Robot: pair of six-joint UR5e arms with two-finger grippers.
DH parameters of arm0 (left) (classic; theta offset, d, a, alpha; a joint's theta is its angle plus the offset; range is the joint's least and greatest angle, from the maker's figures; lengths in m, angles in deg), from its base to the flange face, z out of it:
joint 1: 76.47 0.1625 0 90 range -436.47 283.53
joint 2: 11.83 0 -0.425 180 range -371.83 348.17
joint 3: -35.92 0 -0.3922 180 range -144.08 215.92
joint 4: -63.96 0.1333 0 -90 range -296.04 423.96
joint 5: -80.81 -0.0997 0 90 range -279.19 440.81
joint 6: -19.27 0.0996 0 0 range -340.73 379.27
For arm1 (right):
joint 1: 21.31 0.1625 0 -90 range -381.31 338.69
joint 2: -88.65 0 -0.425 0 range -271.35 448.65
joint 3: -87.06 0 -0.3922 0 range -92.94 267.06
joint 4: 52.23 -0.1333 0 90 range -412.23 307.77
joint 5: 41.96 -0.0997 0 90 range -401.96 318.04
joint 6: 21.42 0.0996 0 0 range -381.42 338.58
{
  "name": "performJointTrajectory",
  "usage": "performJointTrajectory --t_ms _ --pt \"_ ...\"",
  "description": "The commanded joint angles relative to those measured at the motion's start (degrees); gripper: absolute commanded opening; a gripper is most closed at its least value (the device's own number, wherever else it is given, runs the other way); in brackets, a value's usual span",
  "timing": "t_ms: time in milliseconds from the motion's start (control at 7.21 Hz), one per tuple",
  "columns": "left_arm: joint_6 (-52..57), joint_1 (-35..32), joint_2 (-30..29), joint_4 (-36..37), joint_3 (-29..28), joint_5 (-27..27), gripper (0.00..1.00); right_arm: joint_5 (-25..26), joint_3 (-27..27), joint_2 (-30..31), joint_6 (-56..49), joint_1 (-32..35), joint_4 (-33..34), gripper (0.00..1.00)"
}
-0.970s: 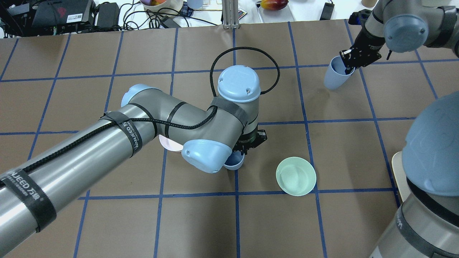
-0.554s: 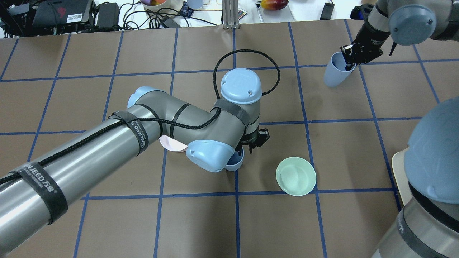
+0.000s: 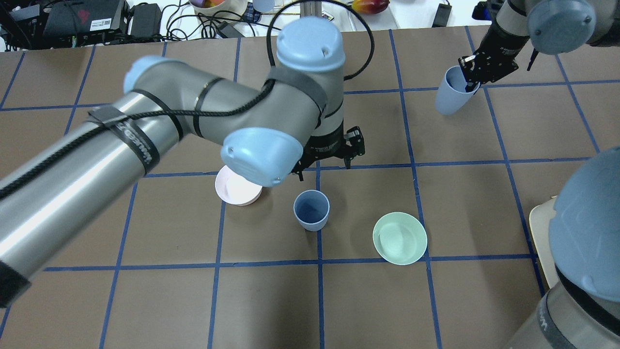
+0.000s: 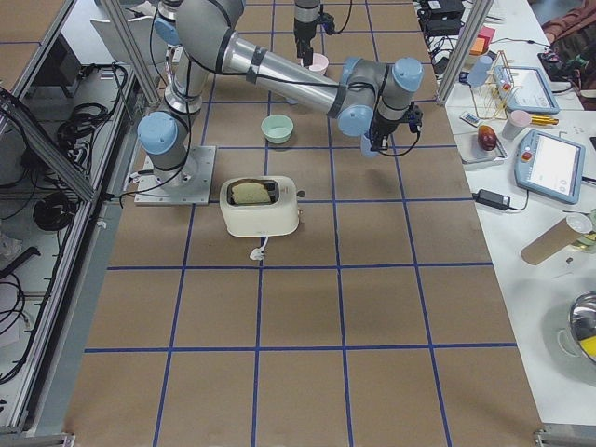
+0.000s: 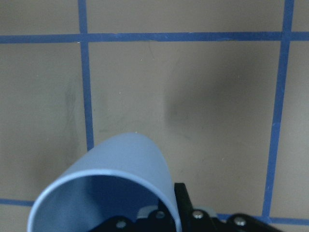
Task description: Stack blue cups with both arms
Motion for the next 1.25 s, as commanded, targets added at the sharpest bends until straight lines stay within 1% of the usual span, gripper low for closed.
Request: performJointTrajectory --t_ms 0,139,277,416,554,693,832,970,1109 --pt "10.5 8.4 4.7 -14.1 -7.6 -0.5 1.00 0.0 -0.5 7.4 2.7 2.7 -7.7 0.00" --pt "20.4 13.2 7.2 -16.6 -7.3 -0.6 1.00 0.0 -0.8 10.3 3.1 4.6 -10.0 0.00" --pt "27.3 16.7 9.2 -17.1 -7.3 -0.6 1.00 -0.1 -1.6 12.1 5.2 8.1 -11.7 0.00" --pt "28.9 20.0 10.8 -16.7 -6.9 -0.4 1.00 -0.7 -3.7 13.6 6.3 12.5 -11.7 0.00" --pt "31.0 22.3 11.9 -16.4 -5.7 -0.3 1.00 -2.7 -6.7 14.7 12.4 16.6 -11.6 0.00" --pt "33.7 22.8 13.3 -16.2 -4.6 -1.0 1.00 -3.8 -9.3 15.8 14.8 20.2 -10.9 0.00" --pt "33.9 23.6 14.2 -16.0 -4.3 -2.0 1.00 -3.9 -11.4 15.8 17.8 23.4 -10.7 0.00" --pt "33.8 23.5 14.3 -15.9 -4.2 -2.0 1.00 -3.8 -12.7 15.8 22.4 25.9 -7.3 0.00" --pt "33.3 23.5 14.3 -15.9 -4.2 -2.0 1.00 -3.9 -13.8 15.8 23.5 28.4 -5.7 0.00"
